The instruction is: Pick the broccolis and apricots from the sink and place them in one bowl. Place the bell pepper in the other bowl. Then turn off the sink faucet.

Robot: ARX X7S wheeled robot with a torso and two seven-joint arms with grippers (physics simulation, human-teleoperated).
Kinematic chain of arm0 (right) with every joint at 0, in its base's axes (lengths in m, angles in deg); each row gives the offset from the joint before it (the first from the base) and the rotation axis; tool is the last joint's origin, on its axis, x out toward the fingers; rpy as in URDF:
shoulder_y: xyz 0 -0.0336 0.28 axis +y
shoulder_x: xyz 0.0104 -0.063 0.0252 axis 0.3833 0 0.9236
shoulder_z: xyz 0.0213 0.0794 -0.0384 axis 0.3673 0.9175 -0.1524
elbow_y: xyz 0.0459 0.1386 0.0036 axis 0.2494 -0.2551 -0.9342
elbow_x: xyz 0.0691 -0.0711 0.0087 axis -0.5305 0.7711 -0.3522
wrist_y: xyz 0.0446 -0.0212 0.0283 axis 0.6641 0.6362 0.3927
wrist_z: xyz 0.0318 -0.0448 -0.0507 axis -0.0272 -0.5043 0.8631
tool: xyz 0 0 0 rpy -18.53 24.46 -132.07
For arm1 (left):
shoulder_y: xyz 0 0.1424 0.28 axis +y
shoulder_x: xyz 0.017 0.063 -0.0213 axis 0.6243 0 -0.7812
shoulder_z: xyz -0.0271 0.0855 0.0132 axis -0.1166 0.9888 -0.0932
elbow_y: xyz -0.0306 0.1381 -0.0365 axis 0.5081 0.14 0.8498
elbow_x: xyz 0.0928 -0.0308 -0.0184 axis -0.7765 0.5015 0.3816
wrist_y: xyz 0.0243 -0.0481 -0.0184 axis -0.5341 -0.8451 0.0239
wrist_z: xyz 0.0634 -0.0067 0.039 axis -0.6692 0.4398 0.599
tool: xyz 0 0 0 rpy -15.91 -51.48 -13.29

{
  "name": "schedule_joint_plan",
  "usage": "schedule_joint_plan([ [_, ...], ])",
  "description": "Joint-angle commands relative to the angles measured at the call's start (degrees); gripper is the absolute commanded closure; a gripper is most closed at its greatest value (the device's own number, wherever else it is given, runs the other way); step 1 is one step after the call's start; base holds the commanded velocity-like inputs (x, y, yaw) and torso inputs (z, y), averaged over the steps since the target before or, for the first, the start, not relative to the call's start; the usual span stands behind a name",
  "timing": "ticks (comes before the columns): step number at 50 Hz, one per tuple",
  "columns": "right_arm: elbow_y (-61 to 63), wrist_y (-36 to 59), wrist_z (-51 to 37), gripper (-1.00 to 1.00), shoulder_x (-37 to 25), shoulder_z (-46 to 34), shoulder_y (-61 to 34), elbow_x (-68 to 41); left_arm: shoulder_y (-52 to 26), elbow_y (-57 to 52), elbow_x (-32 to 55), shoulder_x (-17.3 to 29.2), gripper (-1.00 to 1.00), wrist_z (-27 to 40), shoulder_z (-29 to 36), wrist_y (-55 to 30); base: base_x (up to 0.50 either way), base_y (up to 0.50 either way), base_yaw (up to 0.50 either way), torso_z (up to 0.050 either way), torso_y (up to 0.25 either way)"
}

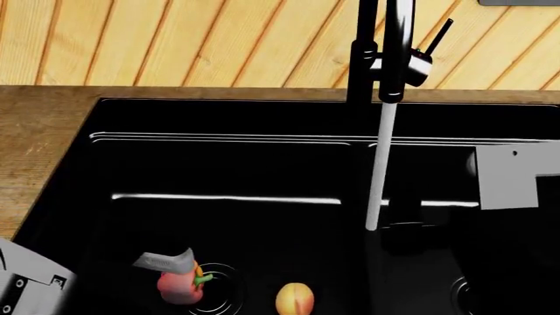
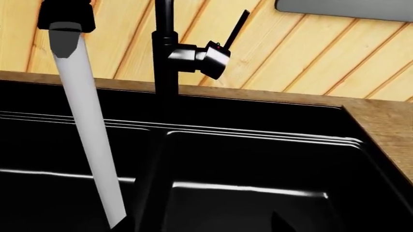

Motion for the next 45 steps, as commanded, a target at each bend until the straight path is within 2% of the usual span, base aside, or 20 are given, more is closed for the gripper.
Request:
schedule_joint_plan([
  [1, 1.5, 1.4, -0.1, -1.0, 0.1, 0.9, -0.1, -0.5, 0.1, 0.7, -2.7, 0.7, 1.0, 2.3, 0.7, 0.6, 0.0, 0.0, 0.0, 0.0, 0.0],
  [8, 3.1, 3.9, -0.9, -1.0, -0.1, 1.7, -0.8, -1.7, -0.3, -3.5, 5.7, 3.1, 1.0, 9.5, -4.2, -1.5, 0.0, 0.0, 0.0, 0.0, 0.0],
  [18, 5.6, 10.5, -1.4, -1.0, 0.3, 0.4, -3.6, -4.5, 0.5, -11.6, 17.2, 6.5, 1.0, 18.5, -7.4, -2.0, 0.0, 0.0, 0.0, 0.0, 0.0],
  [29, 8.7, 20.9, -1.2, -1.0, 0.9, -1.8, -7.9, -9.5, -0.9, -16.3, 23.0, 10.3, 1.0, 19.4, -10.9, -0.1, 0.0, 0.0, 0.0, 0.0, 0.0],
  [30, 8.7, 21.6, -1.0, -1.0, 1.1, -2.6, -8.4, -9.8, -0.6, -17.4, 20.9, 10.4, 1.0, 18.4, -11.1, 0.2, 0.0, 0.0, 0.0, 0.0, 0.0],
  [31, 8.5, 22.6, -0.5, -1.0, 1.2, -3.7, -9.0, -10.4, -0.8, -20.3, 15.5, 11.0, 1.0, 12.0, -11.1, -0.9, 0.0, 0.0, 0.0, 0.0, 0.0],
  [34, 7.8, 23.8, 0.3, -1.0, 1.4, -5.9, -10.4, -11.1, -0.6, -23.0, 8.7, 12.1, 1.0, 7.0, -10.8, 0.7, 0.0, 0.0, 0.0, 0.0, 0.0],
  [37, 5.9, 24.7, 1.7, -1.0, 1.4, -8.6, -12.2, -11.7, -1.3, -30.3, -4.7, 13.8, 1.0, -2.5, -7.6, 6.1, 0.0, 0.0, 0.0, 0.0, 0.0],
  [38, 5.7, 24.6, 1.7, -1.0, 1.3, -9.1, -12.4, -11.7, -1.3, -31.3, -5.9, 14.0, 1.0, -3.8, -6.9, 6.6, 0.0, 0.0, 0.0, 0.0, 0.0],
  [43, 3.2, 23.1, 3.7, -1.0, 0.8, -13.3, -13.9, -11.2, 0.9, -34.1, -4.9, 15.3, 1.0, -2.1, -8.6, 8.4, 0.0, 0.0, 0.0, 0.0, 0.0],
  [45, 0.9, 23.4, 6.1, -1.0, 0.4, -18.0, -17.0, -10.8, 1.4, -33.1, 0.4, 14.7, 1.0, 0.9, -11.0, 8.4, 0.0, 0.0, 0.0, 0.0, 0.0],
])
